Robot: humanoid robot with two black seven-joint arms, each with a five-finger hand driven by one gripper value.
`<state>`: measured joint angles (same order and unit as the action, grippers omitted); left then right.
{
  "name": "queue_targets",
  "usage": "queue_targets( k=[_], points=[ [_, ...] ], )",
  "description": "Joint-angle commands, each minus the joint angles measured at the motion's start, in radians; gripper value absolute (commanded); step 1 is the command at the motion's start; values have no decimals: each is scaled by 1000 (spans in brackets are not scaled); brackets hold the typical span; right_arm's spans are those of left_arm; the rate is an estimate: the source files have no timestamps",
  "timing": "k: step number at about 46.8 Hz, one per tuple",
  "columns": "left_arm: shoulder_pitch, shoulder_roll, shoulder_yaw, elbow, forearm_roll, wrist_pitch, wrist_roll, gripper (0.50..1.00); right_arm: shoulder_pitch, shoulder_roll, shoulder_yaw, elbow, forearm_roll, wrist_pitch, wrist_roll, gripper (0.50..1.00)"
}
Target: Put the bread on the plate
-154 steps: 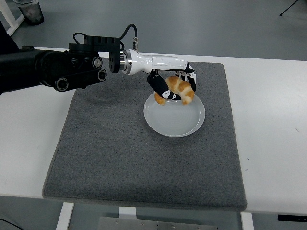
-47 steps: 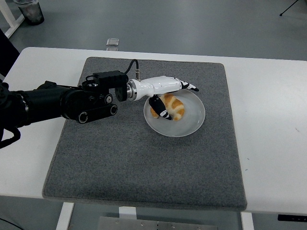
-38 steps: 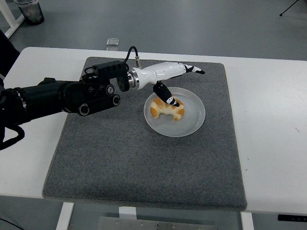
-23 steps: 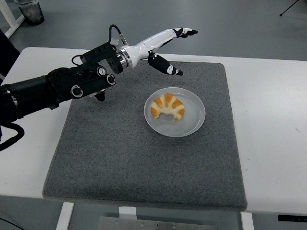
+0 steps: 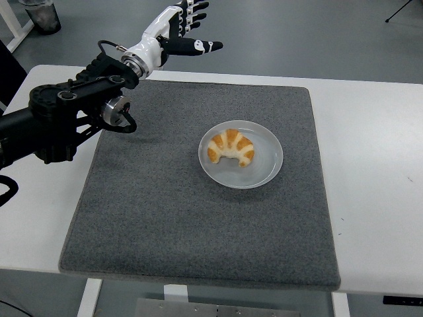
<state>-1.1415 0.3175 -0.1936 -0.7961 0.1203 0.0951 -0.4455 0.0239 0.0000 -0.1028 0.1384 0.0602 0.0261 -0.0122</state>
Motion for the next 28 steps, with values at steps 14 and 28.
queue_targets(
  k=[14,28],
  points=[
    [242,58,-346,11,-27,-95,5,994,-1,0,0,0,0,0,0,952],
    [281,41,-417,98,-252,-110,2,996,-1,0,-6,3,-5,9,0,952]
  ],
)
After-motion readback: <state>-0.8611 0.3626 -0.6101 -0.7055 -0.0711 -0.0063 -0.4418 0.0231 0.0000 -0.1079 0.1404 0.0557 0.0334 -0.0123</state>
